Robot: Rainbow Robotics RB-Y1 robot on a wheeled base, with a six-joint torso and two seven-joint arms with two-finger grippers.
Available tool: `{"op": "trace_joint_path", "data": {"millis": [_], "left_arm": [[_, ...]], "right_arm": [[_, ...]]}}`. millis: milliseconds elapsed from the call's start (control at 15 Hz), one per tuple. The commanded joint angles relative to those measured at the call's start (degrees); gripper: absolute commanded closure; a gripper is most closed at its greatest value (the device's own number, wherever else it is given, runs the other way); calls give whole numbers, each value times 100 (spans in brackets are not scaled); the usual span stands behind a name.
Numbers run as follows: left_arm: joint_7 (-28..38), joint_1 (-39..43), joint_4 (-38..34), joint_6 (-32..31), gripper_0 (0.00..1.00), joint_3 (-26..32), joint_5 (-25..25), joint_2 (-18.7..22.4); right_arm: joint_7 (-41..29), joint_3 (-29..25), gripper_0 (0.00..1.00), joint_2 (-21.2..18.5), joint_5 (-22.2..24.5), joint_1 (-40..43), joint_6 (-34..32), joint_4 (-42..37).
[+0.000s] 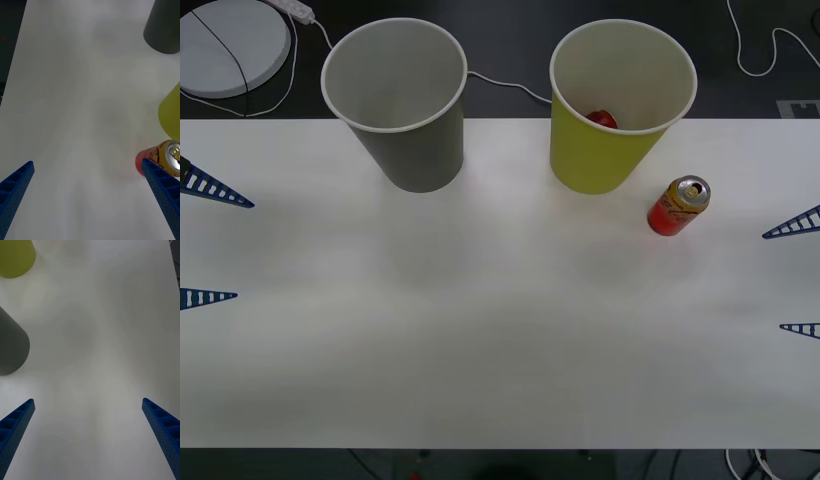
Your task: Put the can into the green bin and the plastic bottle into the gray bin
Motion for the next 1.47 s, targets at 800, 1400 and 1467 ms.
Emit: {"op": "trace_joint_path", "data": {"millis": [800, 1400, 1467], "left_arm": [[0, 0, 0, 0, 0, 0, -1, 0], [0, 0, 0, 0, 0, 0, -1, 0], [0, 0, 0, 0, 0, 0, -1, 0]], "right_arm": [[-105, -18, 0, -158, -202, 255, 141, 79], [-844, -18, 0, -316, -870, 2241, 2514, -1020], [-1037, -18, 0, -316, -932, 2540, 2874, -1230]]}}
